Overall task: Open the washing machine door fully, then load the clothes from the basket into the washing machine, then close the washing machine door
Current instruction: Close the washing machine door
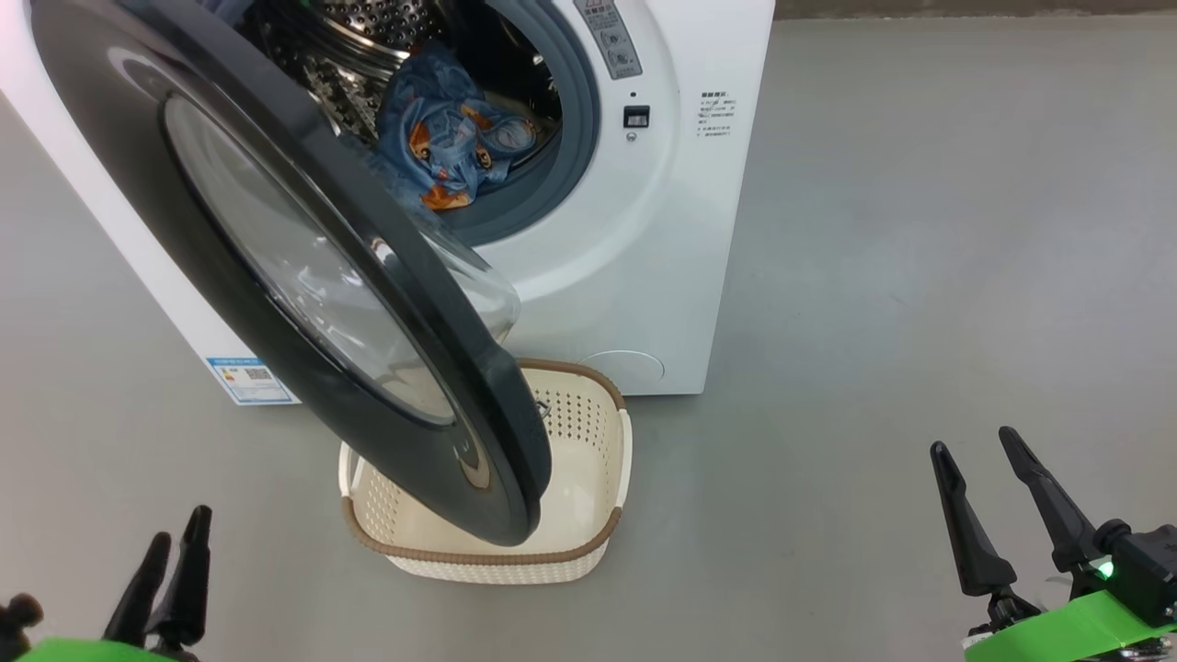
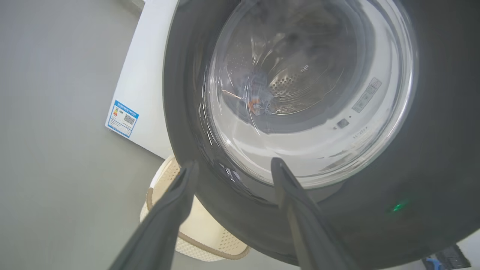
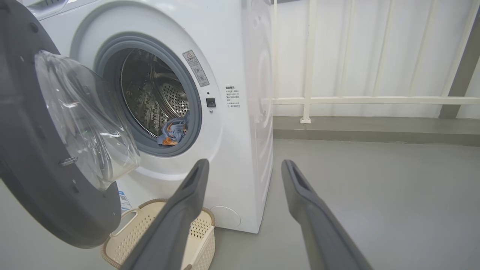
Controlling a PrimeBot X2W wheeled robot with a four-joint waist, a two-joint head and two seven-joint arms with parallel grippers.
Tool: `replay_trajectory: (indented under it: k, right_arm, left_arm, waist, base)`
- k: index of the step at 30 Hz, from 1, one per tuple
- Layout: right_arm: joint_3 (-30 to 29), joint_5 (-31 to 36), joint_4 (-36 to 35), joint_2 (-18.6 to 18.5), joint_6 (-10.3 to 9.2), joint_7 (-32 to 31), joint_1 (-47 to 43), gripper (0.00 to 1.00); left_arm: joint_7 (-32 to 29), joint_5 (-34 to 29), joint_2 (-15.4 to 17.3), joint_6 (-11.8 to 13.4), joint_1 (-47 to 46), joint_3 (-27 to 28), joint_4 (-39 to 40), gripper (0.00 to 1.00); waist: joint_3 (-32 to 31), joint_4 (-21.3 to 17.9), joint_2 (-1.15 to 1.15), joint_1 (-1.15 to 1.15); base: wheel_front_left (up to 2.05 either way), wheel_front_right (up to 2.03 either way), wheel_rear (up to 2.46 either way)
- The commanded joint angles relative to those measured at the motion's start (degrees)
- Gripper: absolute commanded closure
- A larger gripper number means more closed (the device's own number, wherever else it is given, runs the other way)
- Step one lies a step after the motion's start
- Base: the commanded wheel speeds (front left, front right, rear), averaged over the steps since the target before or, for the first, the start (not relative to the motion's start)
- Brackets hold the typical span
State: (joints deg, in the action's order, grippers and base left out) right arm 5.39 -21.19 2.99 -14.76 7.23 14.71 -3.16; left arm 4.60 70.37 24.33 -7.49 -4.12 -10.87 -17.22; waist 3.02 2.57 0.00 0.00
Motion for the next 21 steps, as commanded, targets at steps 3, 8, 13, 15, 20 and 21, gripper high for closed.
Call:
replay_trajectory:
  k: [3,8,13,15,20,21]
  right_arm:
    - [1.1,-0.1,-1.0,-1.3,0.25,0.3,-0.3,0.00]
    - [1.1,-0.3,-0.8,-1.2,0.25,0.3,-0.7,0.00]
    - [1.1,-0.4,-0.7,-1.1,0.25,0.3,-0.7,0.00]
    - [1.1,-0.4,-0.6,-1.0,0.25,0.3,-0.8,0.00]
    - [0.9,-0.5,-0.4,-0.8,0.25,0.3,-1.0,0.00]
    - [0.9,-0.5,-0.3,-0.7,0.25,0.3,-1.1,0.00]
  left_arm:
    - [7.7,-4.5,3.7,0.0,-0.8,-1.3,-0.7,0.00]
    - [10.3,-14.8,3.8,0.0,-1.3,-2.3,-2.7,0.00]
    - [10.4,-29.3,-1.2,0.0,0.6,6.1,0.2,0.00]
    - [10.4,-34.5,-3.3,0.0,1.8,8.5,1.5,0.00]
    - [10.4,-43.9,-7.5,0.0,4.4,12.5,4.3,0.00]
    - [10.4,-44.6,-8.3,0.0,4.8,13.2,4.5,0.00]
  waist:
    - [-0.6,0.0,0.00,0.00]
    - [-1.2,0.3,0.00,0.00]
    - [-1.4,0.2,0.00,0.00]
    - [-1.5,0.1,0.00,0.00]
    - [-1.6,-0.3,0.00,0.00]
    - [-1.6,-0.4,0.00,0.00]
  base:
    - [0.00,0.00,0.00]
    - [0.00,0.00,0.00]
    - [0.00,0.00,0.00]
    - [0.00,0.00,0.00]
    - [0.00,0.00,0.00]
    - [0.00,0.00,0.00]
